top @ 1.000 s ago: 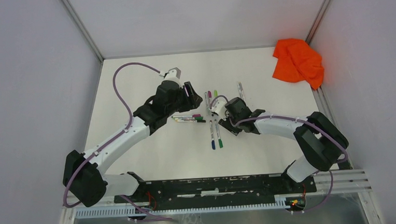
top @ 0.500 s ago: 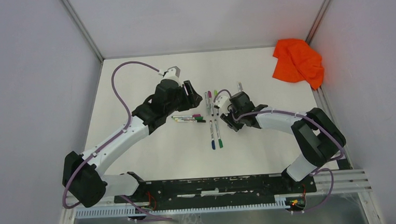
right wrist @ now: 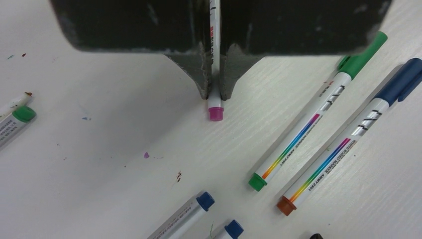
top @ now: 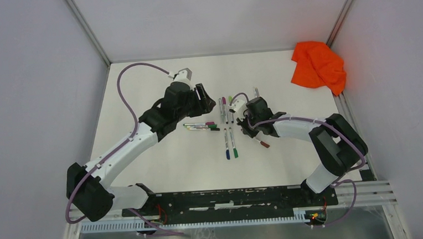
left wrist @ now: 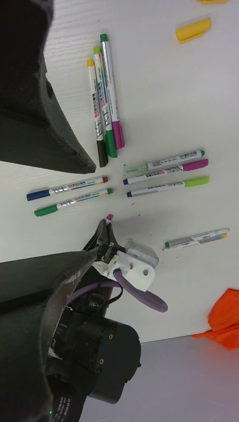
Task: Open the pen caps
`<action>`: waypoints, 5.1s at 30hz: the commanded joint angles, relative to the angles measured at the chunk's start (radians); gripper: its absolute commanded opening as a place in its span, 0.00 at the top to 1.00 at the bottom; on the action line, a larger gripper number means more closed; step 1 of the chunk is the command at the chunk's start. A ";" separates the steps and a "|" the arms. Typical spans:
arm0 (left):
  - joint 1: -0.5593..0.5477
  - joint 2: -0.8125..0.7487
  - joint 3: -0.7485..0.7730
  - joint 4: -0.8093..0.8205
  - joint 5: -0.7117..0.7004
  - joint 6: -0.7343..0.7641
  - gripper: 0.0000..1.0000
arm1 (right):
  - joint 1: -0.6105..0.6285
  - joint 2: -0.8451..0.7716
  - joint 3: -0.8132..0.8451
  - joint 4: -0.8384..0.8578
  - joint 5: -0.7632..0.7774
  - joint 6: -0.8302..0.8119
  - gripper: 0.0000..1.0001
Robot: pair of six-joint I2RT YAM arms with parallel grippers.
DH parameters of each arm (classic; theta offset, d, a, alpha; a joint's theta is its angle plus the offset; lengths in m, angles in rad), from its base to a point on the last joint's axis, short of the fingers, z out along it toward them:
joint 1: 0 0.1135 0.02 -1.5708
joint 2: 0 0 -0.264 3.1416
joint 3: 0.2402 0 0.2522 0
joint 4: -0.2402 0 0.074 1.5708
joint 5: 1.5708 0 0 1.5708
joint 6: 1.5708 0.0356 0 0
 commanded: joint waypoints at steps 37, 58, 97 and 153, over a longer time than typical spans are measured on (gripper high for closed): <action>-0.154 0.246 -0.383 1.039 0.349 0.004 0.40 | -0.162 -0.284 -0.210 0.757 -0.210 0.803 1.00; -0.153 0.342 -0.357 1.100 0.404 -0.014 0.49 | -0.190 -0.271 -0.238 0.910 -0.264 0.981 1.00; -0.167 0.386 -0.367 1.131 0.464 -0.060 0.65 | -0.215 -0.331 -0.302 0.957 -0.193 1.036 1.00; -0.169 0.274 -0.366 0.795 0.328 0.080 0.98 | -0.315 -0.294 -0.126 0.778 -0.192 0.758 1.00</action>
